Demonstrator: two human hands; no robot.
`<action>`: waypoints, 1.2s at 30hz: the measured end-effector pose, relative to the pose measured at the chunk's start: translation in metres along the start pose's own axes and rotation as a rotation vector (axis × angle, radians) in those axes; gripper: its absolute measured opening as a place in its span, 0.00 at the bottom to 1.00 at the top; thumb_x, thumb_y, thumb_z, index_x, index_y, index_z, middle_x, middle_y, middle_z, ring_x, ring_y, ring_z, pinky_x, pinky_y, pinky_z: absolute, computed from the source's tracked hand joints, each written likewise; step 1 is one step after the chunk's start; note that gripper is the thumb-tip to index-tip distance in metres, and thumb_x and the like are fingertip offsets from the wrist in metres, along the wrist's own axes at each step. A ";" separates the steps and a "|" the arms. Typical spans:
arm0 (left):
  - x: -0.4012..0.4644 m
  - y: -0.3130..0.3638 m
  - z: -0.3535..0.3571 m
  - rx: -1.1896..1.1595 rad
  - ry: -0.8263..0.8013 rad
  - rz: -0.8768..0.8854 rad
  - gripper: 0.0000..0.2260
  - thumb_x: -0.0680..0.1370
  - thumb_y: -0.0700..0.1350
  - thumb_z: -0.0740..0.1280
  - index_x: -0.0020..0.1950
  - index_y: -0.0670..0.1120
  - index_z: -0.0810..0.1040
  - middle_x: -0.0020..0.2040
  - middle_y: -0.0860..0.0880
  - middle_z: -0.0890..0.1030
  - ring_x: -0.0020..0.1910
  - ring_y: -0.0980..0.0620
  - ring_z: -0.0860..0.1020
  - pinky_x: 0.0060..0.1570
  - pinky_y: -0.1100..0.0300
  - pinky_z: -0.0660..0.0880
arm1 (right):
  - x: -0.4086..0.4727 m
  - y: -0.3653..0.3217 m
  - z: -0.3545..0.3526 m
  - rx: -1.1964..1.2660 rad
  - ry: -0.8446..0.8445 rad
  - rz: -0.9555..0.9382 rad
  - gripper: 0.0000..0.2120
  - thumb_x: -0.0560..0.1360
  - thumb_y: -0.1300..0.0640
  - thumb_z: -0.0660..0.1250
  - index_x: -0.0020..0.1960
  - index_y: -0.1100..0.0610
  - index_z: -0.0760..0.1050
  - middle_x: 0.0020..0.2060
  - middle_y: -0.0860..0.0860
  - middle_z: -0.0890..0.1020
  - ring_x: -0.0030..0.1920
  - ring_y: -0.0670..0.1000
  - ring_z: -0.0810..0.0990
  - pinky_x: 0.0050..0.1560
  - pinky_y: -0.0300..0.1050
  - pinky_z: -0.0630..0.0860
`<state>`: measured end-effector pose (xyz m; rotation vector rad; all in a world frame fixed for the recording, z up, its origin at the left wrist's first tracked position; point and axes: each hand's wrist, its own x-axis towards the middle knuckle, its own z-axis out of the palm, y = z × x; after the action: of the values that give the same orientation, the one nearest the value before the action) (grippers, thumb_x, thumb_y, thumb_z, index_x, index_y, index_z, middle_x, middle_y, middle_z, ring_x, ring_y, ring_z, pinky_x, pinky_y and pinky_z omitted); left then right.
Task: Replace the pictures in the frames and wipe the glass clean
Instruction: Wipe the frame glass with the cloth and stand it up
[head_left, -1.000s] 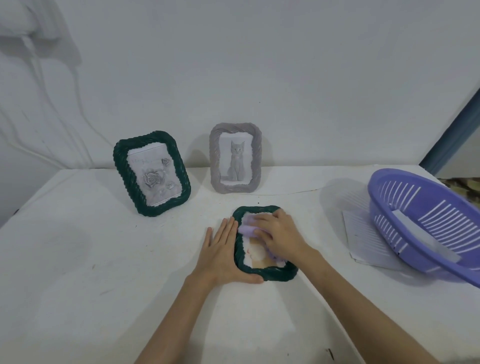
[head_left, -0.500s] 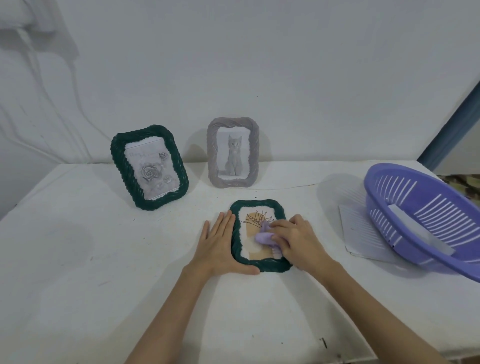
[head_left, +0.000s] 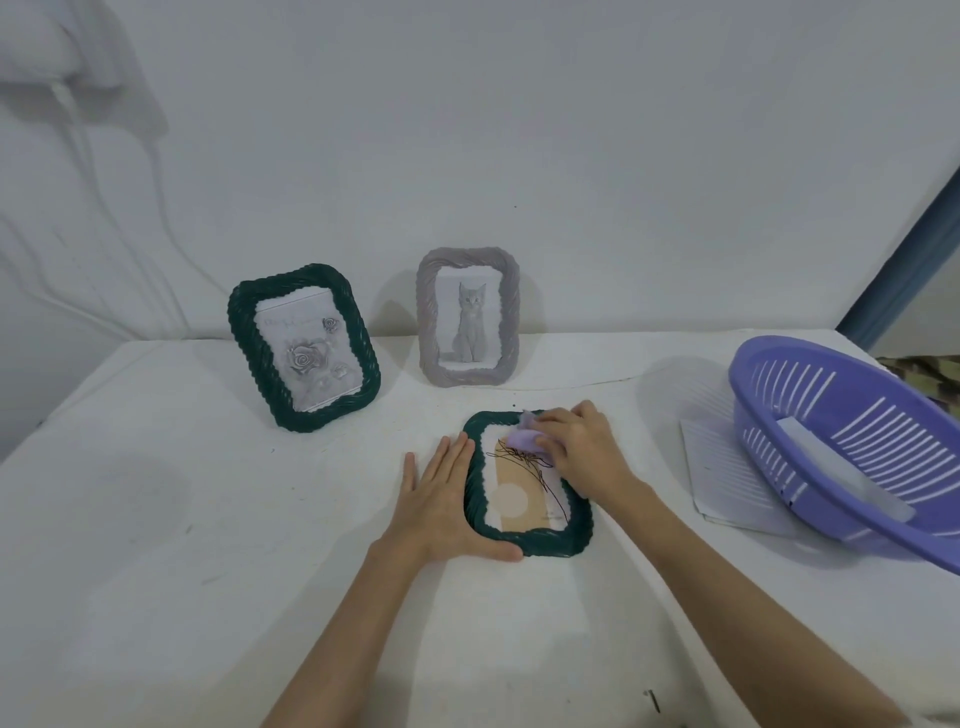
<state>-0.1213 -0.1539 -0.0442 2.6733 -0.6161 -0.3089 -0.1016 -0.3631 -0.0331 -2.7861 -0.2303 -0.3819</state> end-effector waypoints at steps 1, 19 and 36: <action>0.000 0.000 0.000 0.003 0.000 -0.002 0.63 0.51 0.78 0.59 0.75 0.48 0.36 0.77 0.55 0.39 0.74 0.56 0.35 0.72 0.44 0.33 | 0.008 -0.006 0.004 0.008 -0.007 0.000 0.12 0.77 0.59 0.62 0.58 0.56 0.78 0.58 0.51 0.80 0.49 0.57 0.69 0.51 0.49 0.66; -0.001 0.002 -0.001 0.030 0.010 0.004 0.64 0.50 0.78 0.56 0.75 0.47 0.36 0.76 0.53 0.37 0.74 0.56 0.33 0.72 0.47 0.32 | -0.037 -0.031 -0.059 0.330 -0.210 0.087 0.14 0.71 0.50 0.70 0.55 0.54 0.80 0.48 0.49 0.79 0.48 0.46 0.71 0.55 0.43 0.68; -0.023 0.040 -0.033 -1.320 0.204 -0.094 0.19 0.76 0.57 0.57 0.67 0.63 0.59 0.59 0.53 0.77 0.55 0.53 0.78 0.54 0.58 0.74 | -0.048 -0.062 -0.047 1.132 0.092 0.341 0.12 0.72 0.64 0.69 0.54 0.56 0.73 0.50 0.53 0.81 0.49 0.47 0.81 0.47 0.42 0.78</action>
<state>-0.1471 -0.1666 0.0046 1.4214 -0.0993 -0.3033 -0.1702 -0.3262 0.0139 -1.6417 0.0573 -0.1900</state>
